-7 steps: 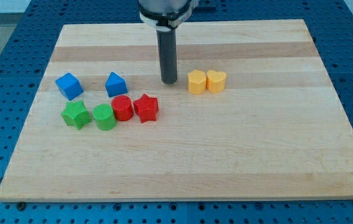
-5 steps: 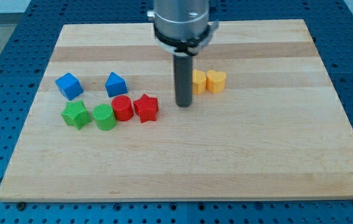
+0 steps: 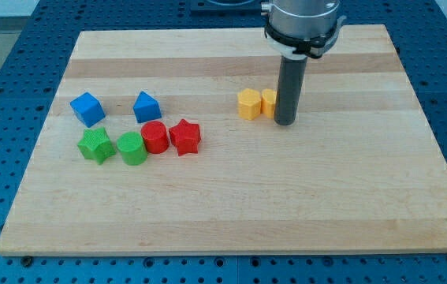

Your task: Separate the yellow heart and yellow hexagon

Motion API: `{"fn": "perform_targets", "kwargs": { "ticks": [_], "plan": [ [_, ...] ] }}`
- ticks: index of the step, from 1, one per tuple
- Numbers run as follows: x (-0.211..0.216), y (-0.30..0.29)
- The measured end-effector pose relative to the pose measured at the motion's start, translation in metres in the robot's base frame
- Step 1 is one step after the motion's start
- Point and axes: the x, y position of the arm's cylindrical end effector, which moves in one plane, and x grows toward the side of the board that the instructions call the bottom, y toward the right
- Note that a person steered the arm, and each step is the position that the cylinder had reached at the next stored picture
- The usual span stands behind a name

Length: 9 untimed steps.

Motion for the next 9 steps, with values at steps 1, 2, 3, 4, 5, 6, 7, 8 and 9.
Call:
{"fn": "perform_targets", "kwargs": {
  "ticks": [1,2,3,4,5,6,7,8,9],
  "plan": [
    [-0.013,-0.001],
    [-0.02,-0.006],
    [-0.034,-0.007],
    [-0.034,-0.016],
    [-0.034,-0.037],
    [-0.028,-0.057],
    [-0.025,-0.074],
    [-0.025,-0.083],
    [-0.025,-0.083]
  ]
}}
